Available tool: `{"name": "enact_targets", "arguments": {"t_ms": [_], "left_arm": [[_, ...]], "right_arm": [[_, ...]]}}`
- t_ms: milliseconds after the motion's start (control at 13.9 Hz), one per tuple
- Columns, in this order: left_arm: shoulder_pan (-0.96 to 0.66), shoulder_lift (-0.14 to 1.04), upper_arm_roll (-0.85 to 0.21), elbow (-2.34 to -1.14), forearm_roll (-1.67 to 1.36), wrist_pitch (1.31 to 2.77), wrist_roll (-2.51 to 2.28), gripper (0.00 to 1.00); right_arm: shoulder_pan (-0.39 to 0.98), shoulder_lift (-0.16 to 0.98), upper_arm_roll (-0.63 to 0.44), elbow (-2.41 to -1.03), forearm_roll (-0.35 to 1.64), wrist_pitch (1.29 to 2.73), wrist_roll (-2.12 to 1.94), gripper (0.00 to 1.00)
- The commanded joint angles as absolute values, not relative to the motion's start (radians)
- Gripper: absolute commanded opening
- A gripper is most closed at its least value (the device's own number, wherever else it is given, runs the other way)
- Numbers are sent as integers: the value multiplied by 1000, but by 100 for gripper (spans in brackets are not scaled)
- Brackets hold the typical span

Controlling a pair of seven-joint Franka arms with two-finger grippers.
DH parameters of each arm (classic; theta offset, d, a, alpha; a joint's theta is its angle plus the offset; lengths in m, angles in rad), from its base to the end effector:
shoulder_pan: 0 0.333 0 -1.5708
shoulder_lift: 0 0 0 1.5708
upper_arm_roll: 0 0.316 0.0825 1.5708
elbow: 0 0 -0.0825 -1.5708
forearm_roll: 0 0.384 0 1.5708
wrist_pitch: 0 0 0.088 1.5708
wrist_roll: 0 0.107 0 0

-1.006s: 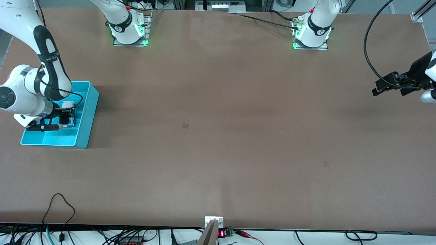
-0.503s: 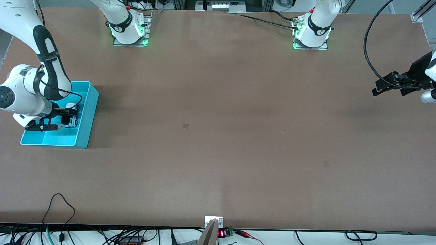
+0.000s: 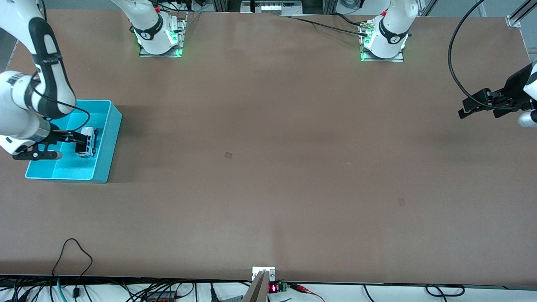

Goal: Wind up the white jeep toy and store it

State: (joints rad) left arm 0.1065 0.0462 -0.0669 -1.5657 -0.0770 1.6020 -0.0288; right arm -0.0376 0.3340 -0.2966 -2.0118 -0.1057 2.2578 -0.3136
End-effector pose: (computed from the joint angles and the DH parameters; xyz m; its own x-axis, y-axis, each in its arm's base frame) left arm 0.5708 0.0155 0.6040 0.9974 0.0707 -0.0122 0.0714 -0.9943 0.0796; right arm 0.5606 -0.1924 0.2891 0.9899 0.0519 -0.1318 0.0701 -0.9880 0.1373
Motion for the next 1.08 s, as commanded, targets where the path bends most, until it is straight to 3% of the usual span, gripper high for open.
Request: {"name": "enact_targets", "arguments": {"t_ms": [0,575,1006], "left_arm": [[112,34,-72,-1574,-55,1598,-23,100],[112,34,-72,-1572,-55,1603,-23,100],[112,17,-81,-1594,-55,1612,-23,100]], "right_arm": [[-31,288,-288,-1907,-109,2078,-325,100],[26,187,-273,-1611,-86,1654,-313,100],[26,124,-126,-1496,-68,1554,-318,100]]}}
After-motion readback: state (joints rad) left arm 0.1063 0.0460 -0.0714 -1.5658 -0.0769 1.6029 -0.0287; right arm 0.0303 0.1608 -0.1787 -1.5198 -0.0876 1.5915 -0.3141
